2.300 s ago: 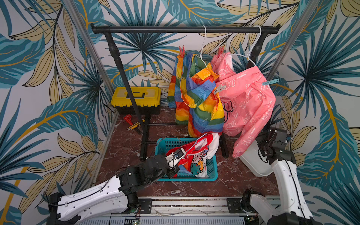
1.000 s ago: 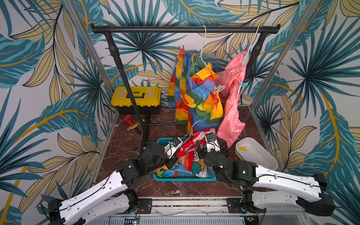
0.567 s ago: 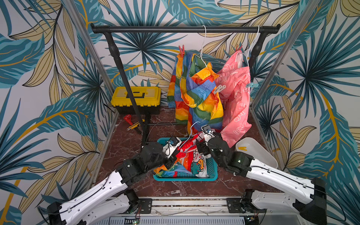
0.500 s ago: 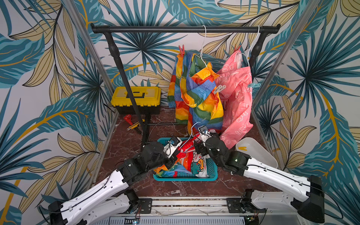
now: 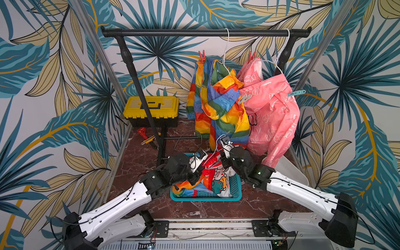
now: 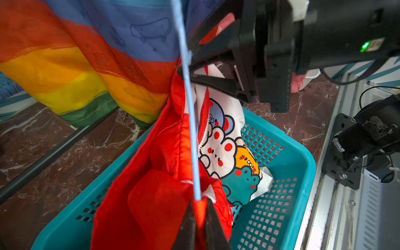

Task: Remove the clothespins securing jackets to the hanger
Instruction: Place the hanger in the basket.

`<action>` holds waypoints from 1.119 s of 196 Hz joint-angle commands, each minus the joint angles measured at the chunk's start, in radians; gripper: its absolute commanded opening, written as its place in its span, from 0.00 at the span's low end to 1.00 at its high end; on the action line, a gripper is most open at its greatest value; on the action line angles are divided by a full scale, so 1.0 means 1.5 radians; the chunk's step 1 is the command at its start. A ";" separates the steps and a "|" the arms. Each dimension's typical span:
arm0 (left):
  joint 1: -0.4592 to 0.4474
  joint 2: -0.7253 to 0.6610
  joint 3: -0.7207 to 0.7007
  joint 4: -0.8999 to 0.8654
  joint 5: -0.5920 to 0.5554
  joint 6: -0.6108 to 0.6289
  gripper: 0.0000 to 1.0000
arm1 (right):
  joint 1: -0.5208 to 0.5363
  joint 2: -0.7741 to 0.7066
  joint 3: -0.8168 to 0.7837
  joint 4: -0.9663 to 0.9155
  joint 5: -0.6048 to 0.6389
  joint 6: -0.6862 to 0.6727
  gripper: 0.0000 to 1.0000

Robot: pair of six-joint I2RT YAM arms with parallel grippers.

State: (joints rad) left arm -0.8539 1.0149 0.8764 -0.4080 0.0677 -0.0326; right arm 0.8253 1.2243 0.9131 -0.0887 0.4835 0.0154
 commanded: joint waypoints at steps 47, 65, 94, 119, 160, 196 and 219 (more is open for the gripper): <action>0.001 0.043 0.041 0.009 0.007 -0.021 0.26 | -0.062 0.032 -0.031 0.068 -0.069 0.011 0.03; 0.002 0.050 0.043 0.010 0.002 -0.027 0.26 | -0.065 0.034 -0.037 0.077 -0.077 0.017 0.10; 0.001 0.083 0.052 0.016 -0.017 -0.041 0.21 | -0.068 0.052 -0.030 0.064 -0.098 0.022 0.38; 0.002 0.139 0.067 0.025 -0.007 -0.089 0.20 | -0.077 0.076 -0.034 0.068 -0.106 0.054 0.58; 0.003 0.155 0.053 0.062 -0.031 -0.123 0.30 | -0.110 0.112 -0.063 0.093 -0.119 0.110 0.63; 0.026 0.051 0.024 0.040 -0.043 -0.125 0.67 | -0.124 0.133 -0.084 0.123 -0.127 0.132 0.62; 0.055 -0.042 -0.034 0.031 -0.016 -0.138 0.76 | -0.125 0.139 -0.094 0.136 -0.131 0.138 0.62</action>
State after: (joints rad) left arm -0.8120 1.0779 0.8940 -0.3630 0.0193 -0.2180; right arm 0.6449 1.4189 0.8059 0.1013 0.2958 0.1837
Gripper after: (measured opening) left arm 0.734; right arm 0.619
